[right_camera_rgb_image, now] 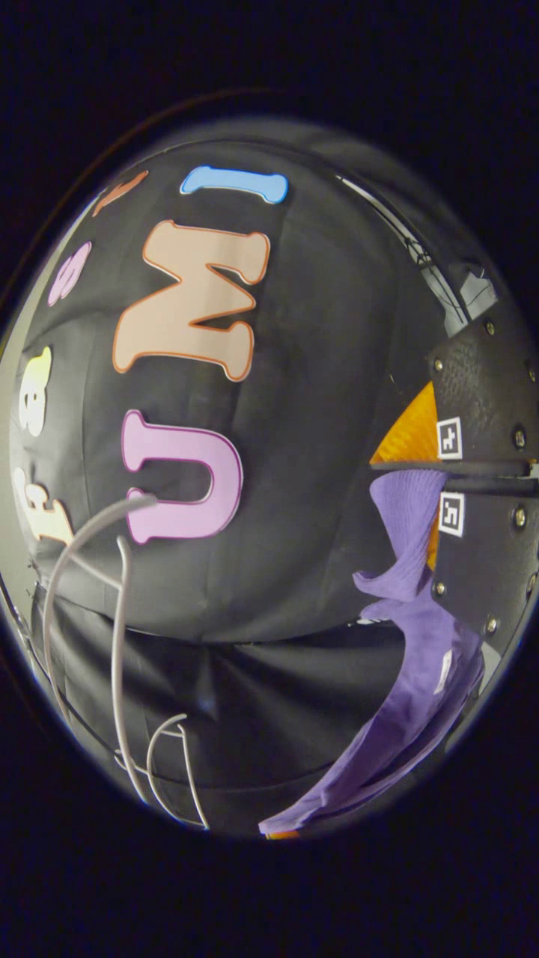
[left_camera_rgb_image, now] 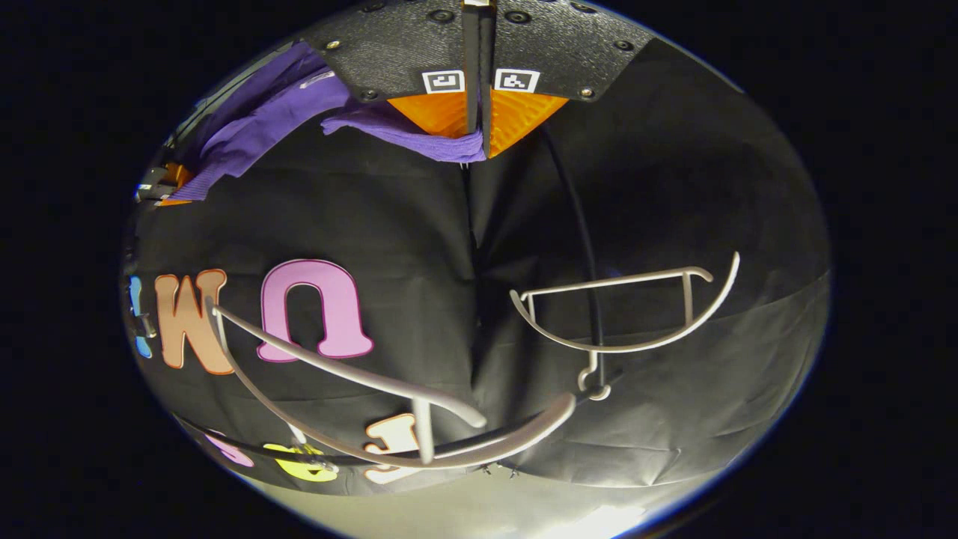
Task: Grasp the clothes on the hanger with both hands and then place them into the laundry hamper below.
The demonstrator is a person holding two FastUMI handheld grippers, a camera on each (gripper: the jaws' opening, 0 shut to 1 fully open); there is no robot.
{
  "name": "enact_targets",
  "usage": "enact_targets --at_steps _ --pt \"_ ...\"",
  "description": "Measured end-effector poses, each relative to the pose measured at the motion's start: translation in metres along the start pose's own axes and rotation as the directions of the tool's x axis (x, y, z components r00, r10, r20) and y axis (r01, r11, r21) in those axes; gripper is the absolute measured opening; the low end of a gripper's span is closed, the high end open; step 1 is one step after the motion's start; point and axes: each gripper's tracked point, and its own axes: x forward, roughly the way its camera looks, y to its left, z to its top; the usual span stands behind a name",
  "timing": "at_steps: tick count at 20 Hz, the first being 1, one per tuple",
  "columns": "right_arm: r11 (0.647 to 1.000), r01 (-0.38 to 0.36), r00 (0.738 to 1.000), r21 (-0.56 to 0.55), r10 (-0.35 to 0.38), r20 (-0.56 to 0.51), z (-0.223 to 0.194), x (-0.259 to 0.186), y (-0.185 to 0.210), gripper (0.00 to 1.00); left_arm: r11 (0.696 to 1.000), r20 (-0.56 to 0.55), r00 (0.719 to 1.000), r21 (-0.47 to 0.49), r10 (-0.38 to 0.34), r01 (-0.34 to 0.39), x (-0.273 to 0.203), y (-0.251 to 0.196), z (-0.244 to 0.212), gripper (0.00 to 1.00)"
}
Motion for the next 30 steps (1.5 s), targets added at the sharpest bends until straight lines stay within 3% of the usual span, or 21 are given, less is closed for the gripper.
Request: enact_targets --at_steps 7,17,24,30 --pt "0.996 -0.091 0.995 -0.021 0.09 -0.031 -0.016 -0.018 0.043 0.02 0.987 -0.049 0.986 -0.008 -0.16 0.16 -0.001 -0.057 -0.02 0.0" --pt "0.987 -0.16 0.982 -0.032 0.156 -0.104 -0.058 -0.032 0.066 0.02 0.931 -0.155 0.918 -0.082 -0.365 0.356 0.007 -0.104 -0.069 0.01" --pt "0.982 -0.183 0.965 -0.043 0.172 -0.197 -0.105 -0.037 0.073 0.02 0.9 -0.282 0.857 -0.077 -0.432 0.428 0.01 -0.136 -0.124 0.01" --pt "0.978 -0.203 0.948 -0.042 0.186 -0.26 -0.132 -0.039 0.076 0.02 0.902 -0.378 0.825 -0.073 -0.42 0.426 0.004 -0.143 -0.165 0.01"
